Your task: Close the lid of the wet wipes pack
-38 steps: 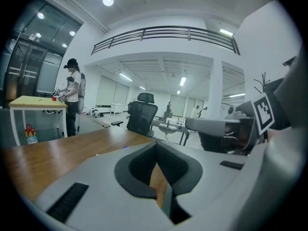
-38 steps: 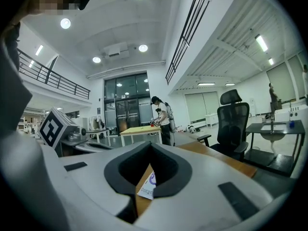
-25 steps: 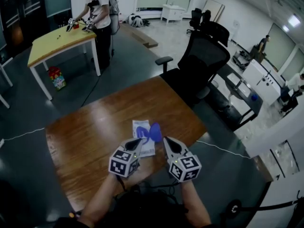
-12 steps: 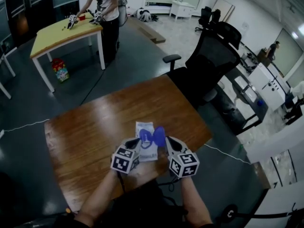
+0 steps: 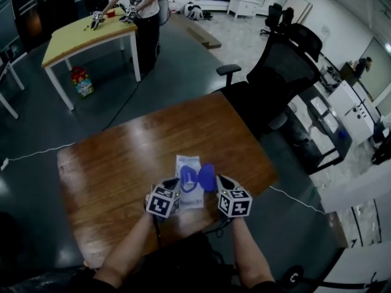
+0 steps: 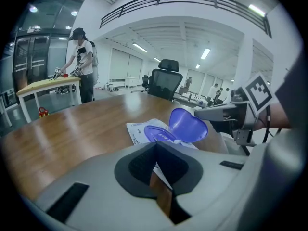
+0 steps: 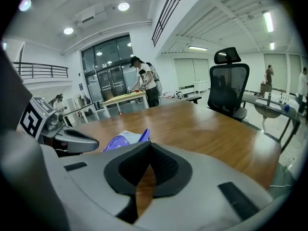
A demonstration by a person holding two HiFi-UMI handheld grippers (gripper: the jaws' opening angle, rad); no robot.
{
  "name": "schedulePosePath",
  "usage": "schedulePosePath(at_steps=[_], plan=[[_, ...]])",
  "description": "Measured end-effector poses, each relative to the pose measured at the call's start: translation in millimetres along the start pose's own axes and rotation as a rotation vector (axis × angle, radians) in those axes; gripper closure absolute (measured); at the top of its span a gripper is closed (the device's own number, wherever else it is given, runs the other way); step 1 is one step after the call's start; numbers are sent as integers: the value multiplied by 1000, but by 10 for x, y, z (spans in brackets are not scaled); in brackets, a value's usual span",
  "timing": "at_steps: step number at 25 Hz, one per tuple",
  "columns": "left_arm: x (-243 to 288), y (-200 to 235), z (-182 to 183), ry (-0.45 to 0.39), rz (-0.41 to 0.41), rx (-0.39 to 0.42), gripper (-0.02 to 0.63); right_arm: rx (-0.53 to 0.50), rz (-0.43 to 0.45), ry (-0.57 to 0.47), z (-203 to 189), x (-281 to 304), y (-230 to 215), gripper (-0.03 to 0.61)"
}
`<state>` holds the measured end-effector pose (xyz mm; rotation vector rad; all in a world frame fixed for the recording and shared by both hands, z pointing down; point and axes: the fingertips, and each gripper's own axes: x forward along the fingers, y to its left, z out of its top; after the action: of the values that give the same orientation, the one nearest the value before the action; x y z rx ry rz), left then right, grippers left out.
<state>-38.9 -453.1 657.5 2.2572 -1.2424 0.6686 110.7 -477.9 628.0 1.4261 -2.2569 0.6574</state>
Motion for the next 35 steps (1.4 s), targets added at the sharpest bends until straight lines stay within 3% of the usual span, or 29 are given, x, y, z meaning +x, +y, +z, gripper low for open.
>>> schedulePosePath(at_steps=[9, 17, 26, 35], plan=[[32, 51, -79, 11, 16, -29, 606, -37, 165, -14, 173, 68, 424, 569], [-118, 50, -108, -17, 34, -67, 606, -88, 284, 69, -54, 332, 856, 569], [-332, 20, -161, -38, 59, -96, 607, -126, 278, 167, -291, 557, 989, 569], [-529, 4, -196, -59, 78, -121, 606, -211, 214, 264, -341, 647, 1007, 569]])
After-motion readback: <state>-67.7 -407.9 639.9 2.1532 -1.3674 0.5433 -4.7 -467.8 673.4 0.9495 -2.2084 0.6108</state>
